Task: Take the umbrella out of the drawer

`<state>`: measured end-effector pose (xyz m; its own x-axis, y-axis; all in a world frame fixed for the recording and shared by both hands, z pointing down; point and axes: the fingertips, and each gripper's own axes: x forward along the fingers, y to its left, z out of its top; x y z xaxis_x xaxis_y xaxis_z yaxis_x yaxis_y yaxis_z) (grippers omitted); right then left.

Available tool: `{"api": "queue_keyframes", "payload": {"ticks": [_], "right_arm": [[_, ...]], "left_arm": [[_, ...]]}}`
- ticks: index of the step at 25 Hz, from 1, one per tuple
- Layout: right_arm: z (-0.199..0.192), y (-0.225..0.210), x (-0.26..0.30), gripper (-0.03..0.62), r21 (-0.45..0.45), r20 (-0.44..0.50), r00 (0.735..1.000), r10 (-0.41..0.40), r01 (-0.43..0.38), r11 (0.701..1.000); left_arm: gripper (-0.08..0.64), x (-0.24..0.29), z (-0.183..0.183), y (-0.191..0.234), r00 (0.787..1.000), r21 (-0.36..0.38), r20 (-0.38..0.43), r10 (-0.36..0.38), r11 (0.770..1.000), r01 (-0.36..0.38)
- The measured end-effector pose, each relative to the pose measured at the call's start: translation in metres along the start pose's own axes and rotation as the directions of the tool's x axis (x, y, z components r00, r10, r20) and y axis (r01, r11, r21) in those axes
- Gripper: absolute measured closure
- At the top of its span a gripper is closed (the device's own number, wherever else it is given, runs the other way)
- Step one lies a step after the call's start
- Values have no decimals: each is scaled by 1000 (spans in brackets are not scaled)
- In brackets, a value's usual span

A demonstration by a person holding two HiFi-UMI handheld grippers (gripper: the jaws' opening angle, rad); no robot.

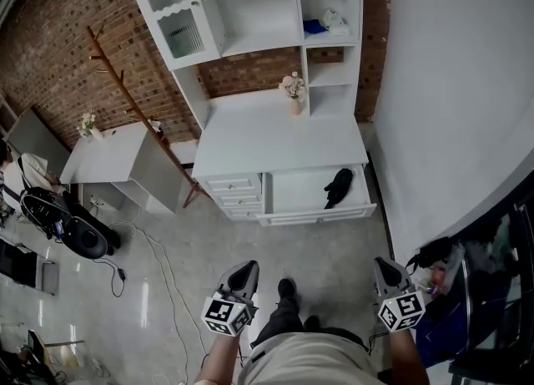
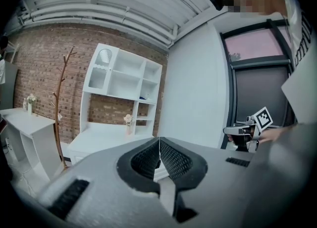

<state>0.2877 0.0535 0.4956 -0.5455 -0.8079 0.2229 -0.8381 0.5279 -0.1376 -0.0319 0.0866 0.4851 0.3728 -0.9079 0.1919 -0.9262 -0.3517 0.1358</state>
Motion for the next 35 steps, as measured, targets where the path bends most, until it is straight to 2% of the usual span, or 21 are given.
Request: {"api": "queue_keyframes", "payload": {"ticks": [9, 15, 21, 25, 35], "right_arm": [[7, -18, 39, 560, 3, -11, 999, -43, 43, 999], [15, -26, 79, 560, 13, -29, 997, -78, 78, 997], [26, -29, 127, 560, 16, -58, 992, -110, 111, 994], [26, -22, 160, 561, 9, -91, 990, -103, 104, 994], [24, 1, 229, 561, -21, -161, 983, -83, 81, 997]], "left_arm": [[534, 62, 12, 29, 998, 1, -12, -55, 999, 55], [534, 113, 12, 53, 988, 11, -54, -145, 989, 146], [535, 160, 21, 93, 977, -5, -72, -200, 980, 200], [535, 182, 18, 116, 960, -52, -81, -270, 963, 266], [535, 211, 14, 166, 949, -72, -83, -305, 951, 300]]}}
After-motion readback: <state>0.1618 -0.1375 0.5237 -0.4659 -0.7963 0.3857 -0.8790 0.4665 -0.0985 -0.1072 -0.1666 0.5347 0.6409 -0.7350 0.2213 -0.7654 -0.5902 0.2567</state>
